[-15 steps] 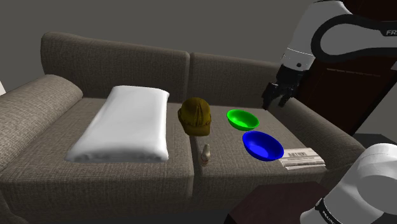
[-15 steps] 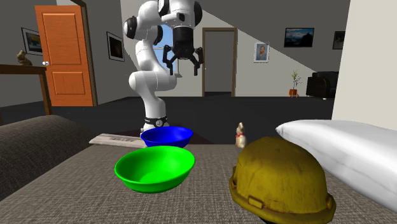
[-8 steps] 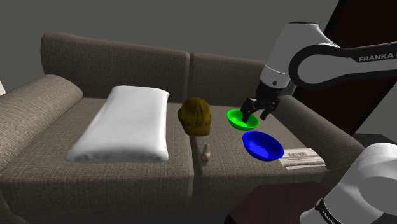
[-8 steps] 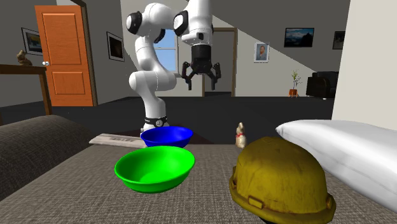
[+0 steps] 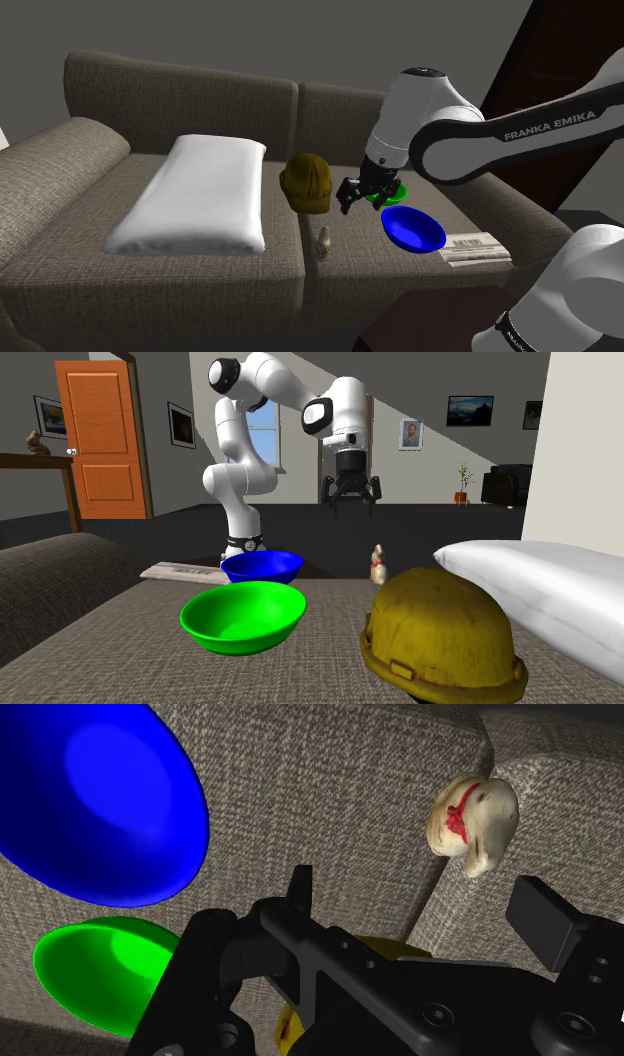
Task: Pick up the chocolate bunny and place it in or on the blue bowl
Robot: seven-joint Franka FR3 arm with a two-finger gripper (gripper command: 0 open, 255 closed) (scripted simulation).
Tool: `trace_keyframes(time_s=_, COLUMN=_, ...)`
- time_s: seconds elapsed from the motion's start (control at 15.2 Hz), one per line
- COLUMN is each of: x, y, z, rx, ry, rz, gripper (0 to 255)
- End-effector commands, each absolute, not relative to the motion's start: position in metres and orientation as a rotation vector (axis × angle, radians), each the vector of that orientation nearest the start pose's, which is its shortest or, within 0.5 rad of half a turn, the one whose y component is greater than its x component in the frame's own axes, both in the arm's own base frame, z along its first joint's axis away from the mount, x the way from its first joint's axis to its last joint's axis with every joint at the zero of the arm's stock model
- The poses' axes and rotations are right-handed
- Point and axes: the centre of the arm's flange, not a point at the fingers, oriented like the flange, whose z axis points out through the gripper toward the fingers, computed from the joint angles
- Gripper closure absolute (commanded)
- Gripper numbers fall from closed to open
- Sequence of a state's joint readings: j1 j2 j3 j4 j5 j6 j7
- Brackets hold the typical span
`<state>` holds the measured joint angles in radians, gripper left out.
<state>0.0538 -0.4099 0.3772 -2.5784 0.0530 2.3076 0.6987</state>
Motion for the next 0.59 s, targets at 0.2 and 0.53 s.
trace_keyframes(time_s=0.2, x=0.401, y=0.219, z=0.361, rx=-3.107, ry=0.567, rz=-0.290, gripper=0)
trace_keyframes(time_s=0.53, x=0.414, y=0.241, z=0.333, rx=-3.102, ry=0.595, rz=-0.311, gripper=0)
